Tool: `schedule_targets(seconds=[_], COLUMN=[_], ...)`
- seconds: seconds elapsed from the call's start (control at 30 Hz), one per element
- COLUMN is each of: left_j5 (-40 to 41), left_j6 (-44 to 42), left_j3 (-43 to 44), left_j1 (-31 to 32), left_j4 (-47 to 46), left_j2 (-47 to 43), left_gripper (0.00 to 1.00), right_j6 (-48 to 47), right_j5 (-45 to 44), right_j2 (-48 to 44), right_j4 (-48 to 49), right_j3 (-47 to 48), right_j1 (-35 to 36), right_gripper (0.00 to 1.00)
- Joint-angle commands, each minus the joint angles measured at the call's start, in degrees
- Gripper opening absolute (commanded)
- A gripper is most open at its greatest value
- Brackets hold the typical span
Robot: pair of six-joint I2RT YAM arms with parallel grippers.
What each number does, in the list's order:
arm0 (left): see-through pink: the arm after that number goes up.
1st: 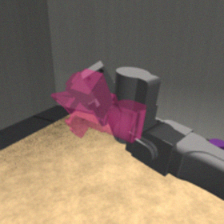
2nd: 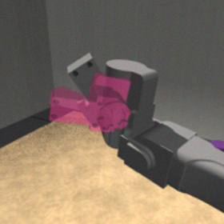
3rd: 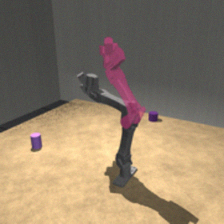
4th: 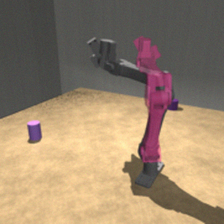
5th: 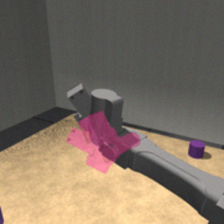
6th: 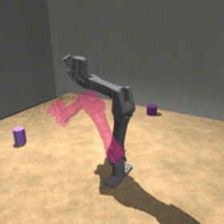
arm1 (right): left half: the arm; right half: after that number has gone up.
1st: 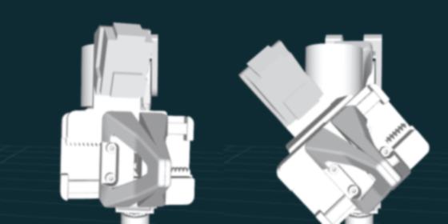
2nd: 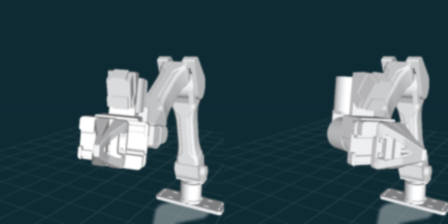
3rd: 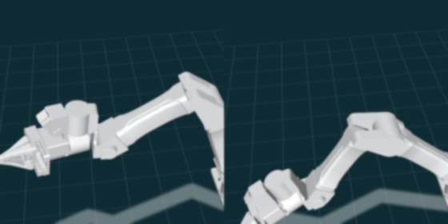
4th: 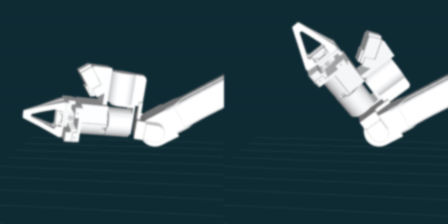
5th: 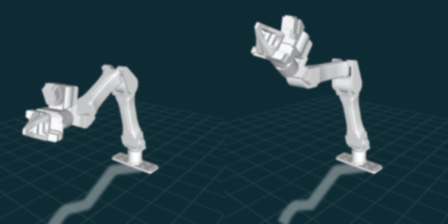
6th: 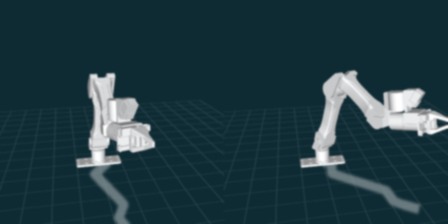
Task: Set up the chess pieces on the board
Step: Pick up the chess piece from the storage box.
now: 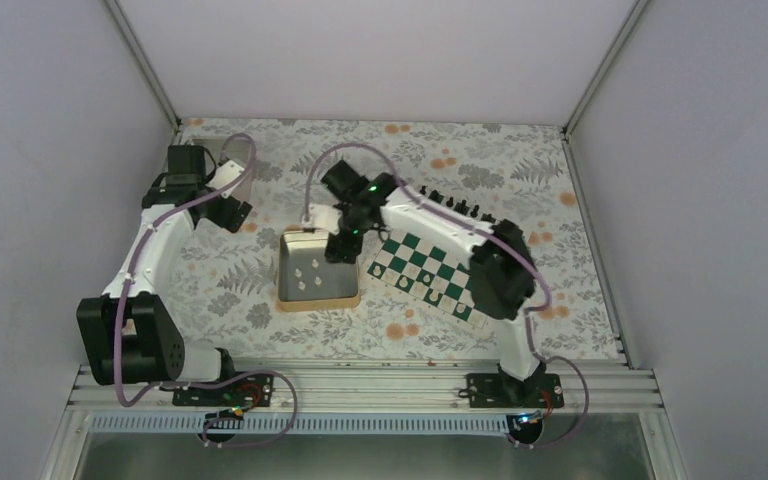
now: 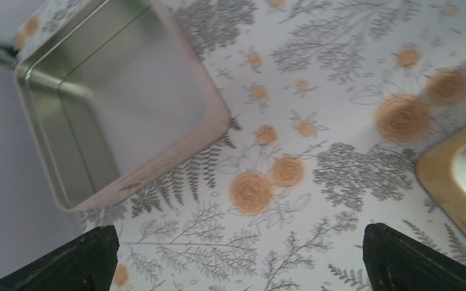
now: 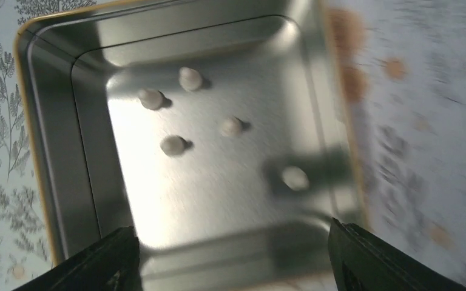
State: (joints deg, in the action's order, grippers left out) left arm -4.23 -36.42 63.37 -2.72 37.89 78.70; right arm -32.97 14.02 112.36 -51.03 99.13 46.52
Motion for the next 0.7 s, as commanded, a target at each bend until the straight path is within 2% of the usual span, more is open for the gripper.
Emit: schedule_targets(seconds=[0.0, 0.13, 0.37, 0.67], left_j5=[-2.7, -6.7, -7.9, -9.0], left_j6=[5.2, 5.9, 6.9, 7.2], left_j3=[-0.6, -0.6, -3.2, -3.5], left_j1=[-4.8, -8.7, -9.8, -10.3], left_j4=[-5.1, -5.8, -7.3, -7.2], left_j2=[-2.5, -3.7, -5.5, -5.8], left_gripper=[1.00, 1.00, 1.00, 1.00], right_j6=[0.6, 1.3, 1.1, 0.9], right_j5=[-0.3, 0.4, 1.0, 1.6], right_j2=[8.3, 11.5, 13.9, 17.3], right_j4=[-1.9, 0.0, 2.2, 3.0], right_j3=[6.3, 8.6, 8.5, 11.1], right_j1=[3.2, 4.4, 4.9, 6.7], right_gripper=[0.79, 0.77, 0.76, 0.64])
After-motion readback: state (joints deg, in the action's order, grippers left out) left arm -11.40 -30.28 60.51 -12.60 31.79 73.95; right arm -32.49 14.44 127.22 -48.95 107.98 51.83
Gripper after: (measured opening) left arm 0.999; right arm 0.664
